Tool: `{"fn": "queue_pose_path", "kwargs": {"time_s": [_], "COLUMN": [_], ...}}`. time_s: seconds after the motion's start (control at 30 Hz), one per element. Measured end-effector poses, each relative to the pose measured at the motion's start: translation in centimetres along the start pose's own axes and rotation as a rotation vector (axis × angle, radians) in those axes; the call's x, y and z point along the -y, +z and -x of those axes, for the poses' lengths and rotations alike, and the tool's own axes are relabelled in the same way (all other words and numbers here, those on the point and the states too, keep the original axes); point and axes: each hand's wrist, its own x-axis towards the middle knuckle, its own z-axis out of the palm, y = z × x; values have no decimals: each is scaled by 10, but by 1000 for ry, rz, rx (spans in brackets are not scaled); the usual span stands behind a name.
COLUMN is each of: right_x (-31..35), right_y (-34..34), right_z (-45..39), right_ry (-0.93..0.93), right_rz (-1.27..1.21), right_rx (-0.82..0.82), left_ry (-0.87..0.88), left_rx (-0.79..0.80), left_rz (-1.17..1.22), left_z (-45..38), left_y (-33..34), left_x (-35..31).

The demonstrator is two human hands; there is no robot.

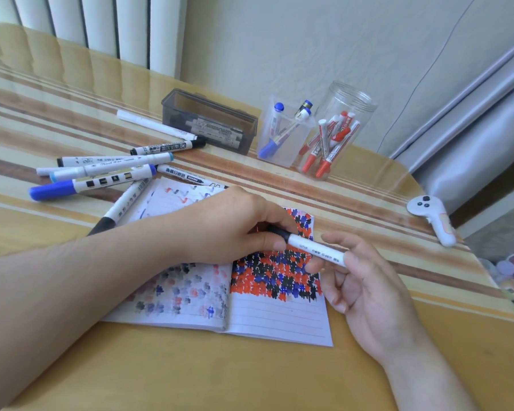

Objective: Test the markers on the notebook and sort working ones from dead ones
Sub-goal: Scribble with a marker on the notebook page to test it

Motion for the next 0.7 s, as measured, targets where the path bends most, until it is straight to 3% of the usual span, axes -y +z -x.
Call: {"fn": "queue_pose_path", "kwargs": {"time_s": [0.17, 0.33, 0.7], "right_x": [-4, -6, -15], "right_y": [10, 19, 15], "right_z": [6, 12, 12], "right_ry": [-120, -293, -370], "right_rz": [272, 533, 539], "right_rx": [-53, -89, -138], "left_ry": [-21, -8, -66], "left_rx": [-56, 51, 81], "left_rz": [139, 182, 298], "left_z": [4, 9, 7], "left_y": [-2, 6, 16], "left_x": [-12, -27, -24]}}
